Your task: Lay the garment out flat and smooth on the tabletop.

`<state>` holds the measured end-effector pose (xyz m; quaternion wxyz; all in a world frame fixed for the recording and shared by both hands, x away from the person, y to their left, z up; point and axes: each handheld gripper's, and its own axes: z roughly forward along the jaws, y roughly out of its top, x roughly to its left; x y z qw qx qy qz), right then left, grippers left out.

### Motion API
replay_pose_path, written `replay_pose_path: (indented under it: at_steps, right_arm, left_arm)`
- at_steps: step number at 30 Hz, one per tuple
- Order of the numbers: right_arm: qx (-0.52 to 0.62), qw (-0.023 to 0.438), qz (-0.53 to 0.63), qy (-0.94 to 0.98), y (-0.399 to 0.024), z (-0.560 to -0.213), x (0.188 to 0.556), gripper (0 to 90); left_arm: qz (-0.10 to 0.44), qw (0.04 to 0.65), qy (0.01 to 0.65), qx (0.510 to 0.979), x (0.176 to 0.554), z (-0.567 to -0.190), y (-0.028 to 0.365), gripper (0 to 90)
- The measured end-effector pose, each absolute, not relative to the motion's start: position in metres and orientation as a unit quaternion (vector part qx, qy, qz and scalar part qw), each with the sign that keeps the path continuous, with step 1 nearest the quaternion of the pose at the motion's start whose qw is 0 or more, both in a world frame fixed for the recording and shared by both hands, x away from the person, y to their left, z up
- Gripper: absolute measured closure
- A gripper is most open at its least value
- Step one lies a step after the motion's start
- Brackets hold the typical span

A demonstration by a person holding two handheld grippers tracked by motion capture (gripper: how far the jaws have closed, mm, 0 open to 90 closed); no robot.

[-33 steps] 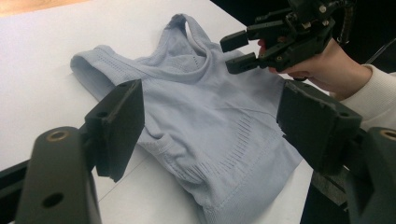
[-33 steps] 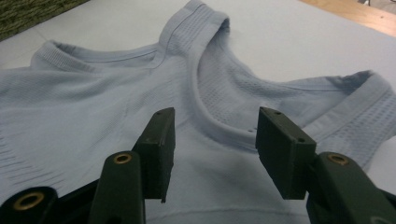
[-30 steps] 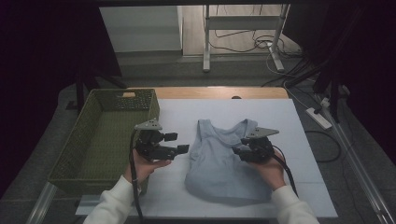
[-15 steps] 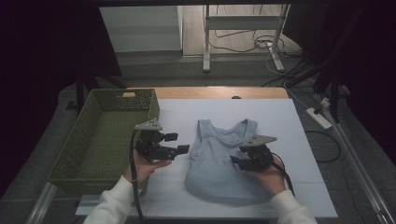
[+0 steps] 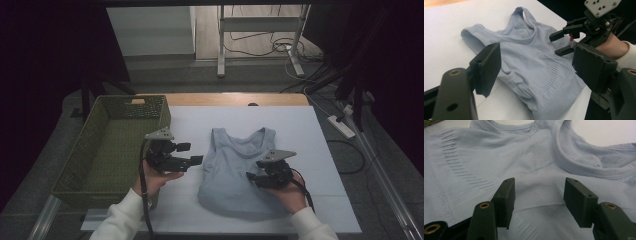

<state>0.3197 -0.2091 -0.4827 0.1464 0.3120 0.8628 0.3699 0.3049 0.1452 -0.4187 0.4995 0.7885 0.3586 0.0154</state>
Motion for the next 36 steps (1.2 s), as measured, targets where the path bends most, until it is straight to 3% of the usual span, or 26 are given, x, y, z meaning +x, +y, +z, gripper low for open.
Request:
replay_pose_path:
  at_steps: [14,27,31,36]
  right_arm:
    - [0.302,0.132,0.385,0.862,-0.202,-0.478,0.315,40.6]
    - [0.301,0.137,0.303,0.894,-0.184,-0.503,0.314,40.4]
    - [0.315,0.124,0.292,0.895,-0.184,-0.508,0.317,48.5]
    - [0.315,0.113,0.295,0.895,-0.184,-0.508,0.318,65.9]
  left_arm:
    - [0.016,0.499,0.358,0.789,0.305,-0.419,0.145,24.2]
    - [0.016,0.497,0.356,0.791,0.304,-0.420,0.144,24.2]
    - [0.016,0.496,0.355,0.792,0.304,-0.420,0.143,24.2]
    - [0.015,0.494,0.355,0.793,0.304,-0.421,0.142,24.2]
